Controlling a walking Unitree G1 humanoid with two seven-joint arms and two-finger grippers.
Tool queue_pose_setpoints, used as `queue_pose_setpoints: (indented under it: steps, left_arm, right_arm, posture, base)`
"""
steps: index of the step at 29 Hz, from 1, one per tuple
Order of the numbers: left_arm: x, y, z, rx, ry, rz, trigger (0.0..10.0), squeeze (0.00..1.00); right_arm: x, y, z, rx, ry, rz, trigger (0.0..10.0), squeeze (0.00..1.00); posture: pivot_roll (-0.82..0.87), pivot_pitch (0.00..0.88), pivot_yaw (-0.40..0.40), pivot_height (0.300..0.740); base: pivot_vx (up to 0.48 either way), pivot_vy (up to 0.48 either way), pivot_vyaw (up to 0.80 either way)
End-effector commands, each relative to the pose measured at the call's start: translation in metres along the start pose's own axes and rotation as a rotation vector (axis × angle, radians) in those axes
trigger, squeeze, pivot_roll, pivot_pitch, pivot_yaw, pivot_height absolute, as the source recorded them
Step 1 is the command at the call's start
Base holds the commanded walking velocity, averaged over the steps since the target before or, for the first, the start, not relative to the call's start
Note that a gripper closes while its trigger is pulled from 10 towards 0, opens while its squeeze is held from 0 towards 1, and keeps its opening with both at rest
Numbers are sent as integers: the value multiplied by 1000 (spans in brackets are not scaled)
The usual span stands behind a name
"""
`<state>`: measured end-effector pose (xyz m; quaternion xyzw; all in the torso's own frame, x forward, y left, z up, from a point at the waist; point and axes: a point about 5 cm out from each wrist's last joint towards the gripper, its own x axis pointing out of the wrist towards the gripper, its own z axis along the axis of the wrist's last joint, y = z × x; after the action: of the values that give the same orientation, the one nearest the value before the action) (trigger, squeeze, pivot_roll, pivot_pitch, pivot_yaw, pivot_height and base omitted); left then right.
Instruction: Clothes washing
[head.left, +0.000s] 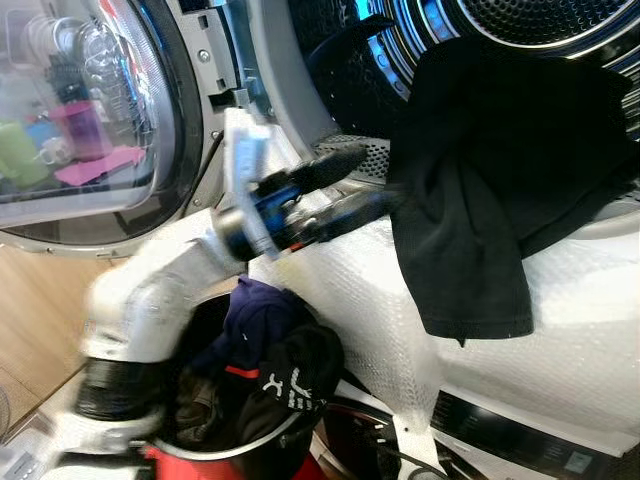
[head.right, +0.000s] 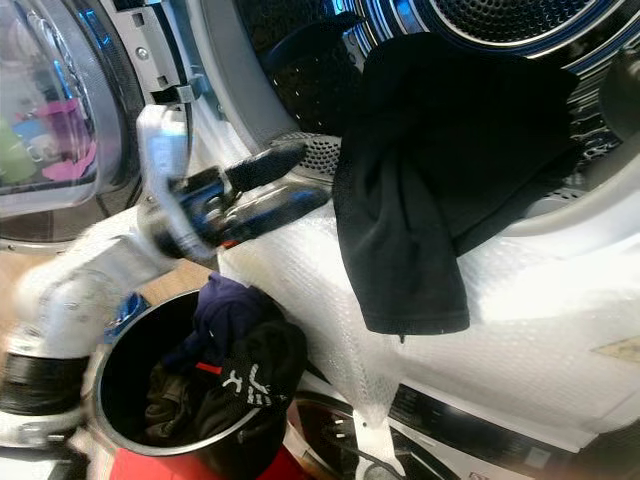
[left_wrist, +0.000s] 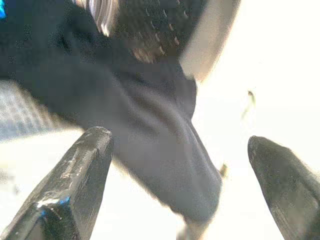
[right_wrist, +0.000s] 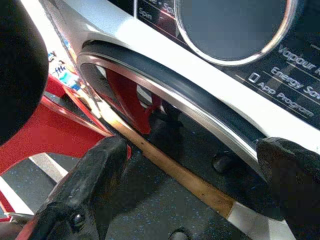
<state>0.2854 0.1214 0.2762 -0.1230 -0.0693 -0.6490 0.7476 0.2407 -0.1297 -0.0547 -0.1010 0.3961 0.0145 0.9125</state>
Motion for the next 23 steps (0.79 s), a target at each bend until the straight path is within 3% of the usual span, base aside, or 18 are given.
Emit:
queue_pose_setpoints:
  steps: [1, 4, 10, 13, 16, 17, 19, 23]
  left_arm:
    - [-8, -7, -2, -64, 38, -85, 10000, 0]
    - [-31, -26, -12, -76, 252, -225, 10000, 0]
    - [-52, -28, -13, -107, 354, -213, 10000, 0]
    - [-90, -13, -49, -181, 478, 51, 10000, 0]
    - [-122, 0, -91, -224, 529, 345, 10000, 0]
    - [-122, 0, -91, -224, 529, 345, 10000, 0]
    - [-134, 3, -109, -250, 486, 492, 10000, 0]
    - [-144, 18, -115, -138, 389, 774, 10000, 0]
  right_arm:
    - [0, 8, 5, 6, -5, 22, 10000, 0]
    - [0, 10, 7, 6, -8, 30, 10000, 0]
    - [0, 11, 9, 13, -10, 29, 10000, 0]
    - [0, 10, 6, 24, -4, 24, 10000, 0]
    - [-1, 8, 0, 22, 9, 20, 10000, 0]
    - [-1, 8, 0, 22, 9, 20, 10000, 0]
    - [-1, 6, -6, 7, 21, 19, 10000, 0]
    - [-2, -1, -13, -16, 32, 12, 10000, 0]
  posture:
    - [191, 0, 93, 740]
    - [195, 0, 101, 740]
    - [190, 0, 112, 740]
    - [161, 0, 144, 740]
    - [160, 0, 136, 740]
    - [160, 0, 136, 740]
    - [174, 0, 109, 740]
    - [182, 0, 90, 740]
  base:
    - [0, 0, 0]
    - [0, 0, 0]
    - [0, 0, 0]
    - [0, 0, 0]
    - [0, 0, 0]
    - [0, 0, 0]
    - [0, 0, 0]
    - [0, 0, 0]
